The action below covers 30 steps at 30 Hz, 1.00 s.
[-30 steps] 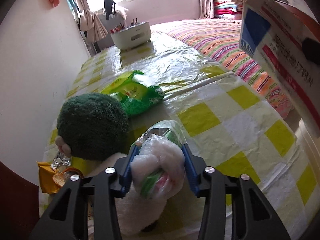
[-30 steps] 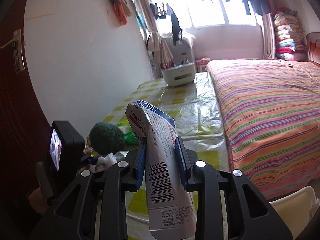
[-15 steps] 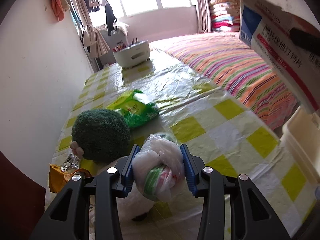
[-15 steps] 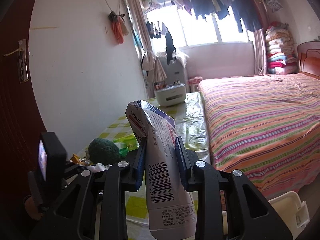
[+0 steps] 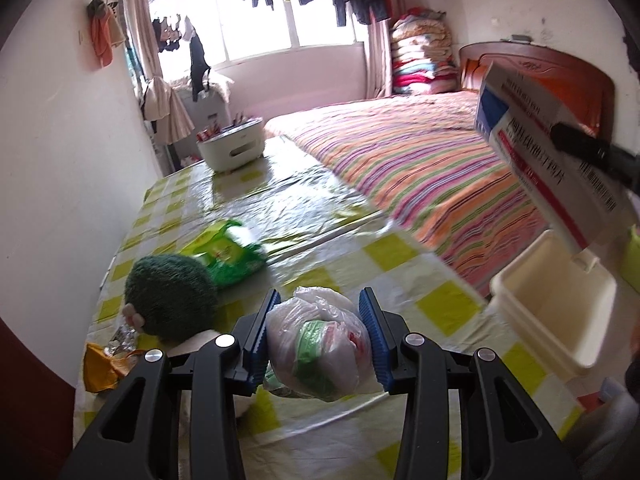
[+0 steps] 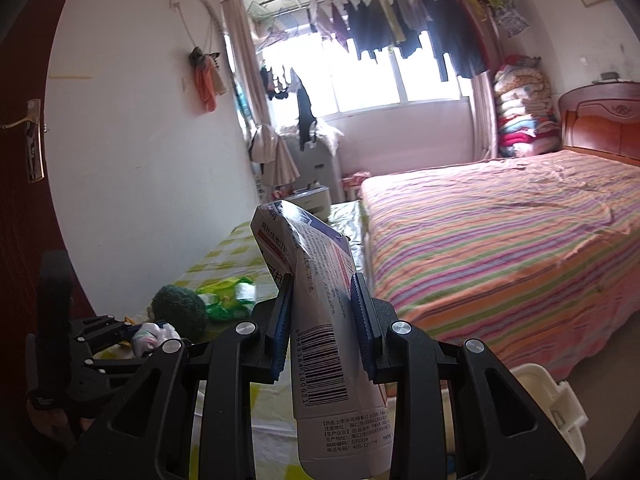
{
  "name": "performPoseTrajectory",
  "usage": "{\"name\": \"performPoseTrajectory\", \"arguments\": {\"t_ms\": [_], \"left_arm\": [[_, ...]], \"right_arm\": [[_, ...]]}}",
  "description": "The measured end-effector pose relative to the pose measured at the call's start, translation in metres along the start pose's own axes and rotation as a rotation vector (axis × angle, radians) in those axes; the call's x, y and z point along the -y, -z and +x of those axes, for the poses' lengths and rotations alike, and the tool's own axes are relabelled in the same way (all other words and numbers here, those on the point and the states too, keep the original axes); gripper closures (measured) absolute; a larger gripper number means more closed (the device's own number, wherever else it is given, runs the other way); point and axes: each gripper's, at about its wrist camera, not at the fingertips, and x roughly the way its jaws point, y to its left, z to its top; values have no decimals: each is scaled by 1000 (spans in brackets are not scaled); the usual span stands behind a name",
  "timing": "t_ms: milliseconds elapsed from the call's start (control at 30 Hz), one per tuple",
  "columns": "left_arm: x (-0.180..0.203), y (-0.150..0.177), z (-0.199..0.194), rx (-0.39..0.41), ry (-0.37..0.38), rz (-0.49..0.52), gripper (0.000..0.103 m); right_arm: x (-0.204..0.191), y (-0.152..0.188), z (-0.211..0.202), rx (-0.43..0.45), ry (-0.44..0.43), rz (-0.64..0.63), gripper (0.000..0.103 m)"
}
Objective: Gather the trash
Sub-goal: 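Carry the box to the bin and open the right gripper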
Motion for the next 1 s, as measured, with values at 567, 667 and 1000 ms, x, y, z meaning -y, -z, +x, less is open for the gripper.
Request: {"name": "performPoseTrajectory", "arguments": {"t_ms": [567,667,1000], "left_arm": [[66,-12,-15,54,172,14,63],[78,-13,-18,59,200,21,63],[103,-19,-28,77,276,38,63]], "right_arm": [[53,25,-50,60,103,120,75],[60,27,-58,75,124,132,75],[78,36,-61,54,246,152,75]]}}
